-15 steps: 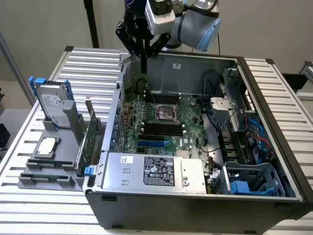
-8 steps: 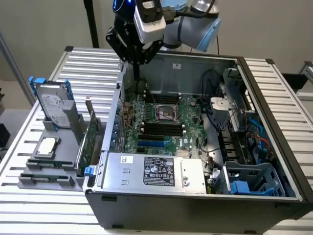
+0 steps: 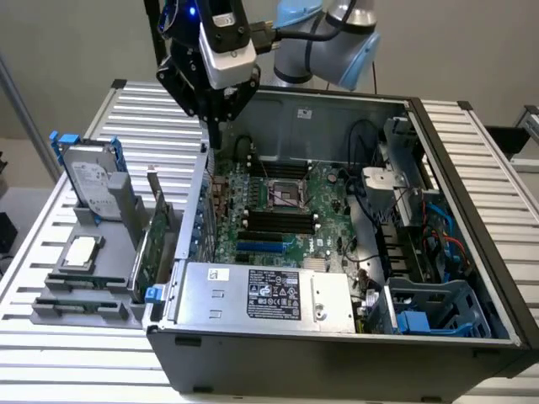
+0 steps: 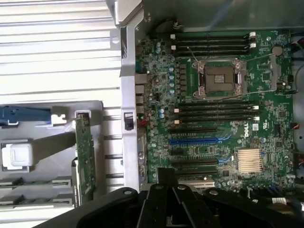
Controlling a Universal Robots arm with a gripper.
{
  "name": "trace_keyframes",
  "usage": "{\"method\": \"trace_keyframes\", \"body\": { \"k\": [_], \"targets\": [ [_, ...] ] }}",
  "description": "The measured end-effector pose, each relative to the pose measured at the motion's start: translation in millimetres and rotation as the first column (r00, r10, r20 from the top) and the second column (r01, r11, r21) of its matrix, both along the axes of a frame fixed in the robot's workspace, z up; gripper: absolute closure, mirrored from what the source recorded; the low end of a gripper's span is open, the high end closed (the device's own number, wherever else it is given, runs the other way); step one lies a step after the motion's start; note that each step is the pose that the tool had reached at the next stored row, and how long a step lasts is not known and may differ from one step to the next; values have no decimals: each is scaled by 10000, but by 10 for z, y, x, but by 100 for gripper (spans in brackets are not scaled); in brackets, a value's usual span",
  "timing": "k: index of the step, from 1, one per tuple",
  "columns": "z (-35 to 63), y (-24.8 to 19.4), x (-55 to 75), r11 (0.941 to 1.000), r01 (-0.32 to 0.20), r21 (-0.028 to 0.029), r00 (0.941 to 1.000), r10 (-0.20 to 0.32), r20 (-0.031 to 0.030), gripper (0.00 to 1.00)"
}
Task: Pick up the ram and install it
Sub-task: 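Reach for the ram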
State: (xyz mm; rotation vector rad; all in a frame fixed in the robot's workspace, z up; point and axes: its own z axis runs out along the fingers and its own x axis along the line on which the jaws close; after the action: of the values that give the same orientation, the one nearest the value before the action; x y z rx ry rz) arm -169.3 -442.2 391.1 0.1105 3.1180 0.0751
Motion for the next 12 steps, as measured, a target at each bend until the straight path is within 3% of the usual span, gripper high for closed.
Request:
{"method": "trace_keyframes", "body": {
  "k": [12],
  "targets": [
    [-97, -133, -484, 10000, 0, -1, 10000, 0, -1, 100]
  ]
}}
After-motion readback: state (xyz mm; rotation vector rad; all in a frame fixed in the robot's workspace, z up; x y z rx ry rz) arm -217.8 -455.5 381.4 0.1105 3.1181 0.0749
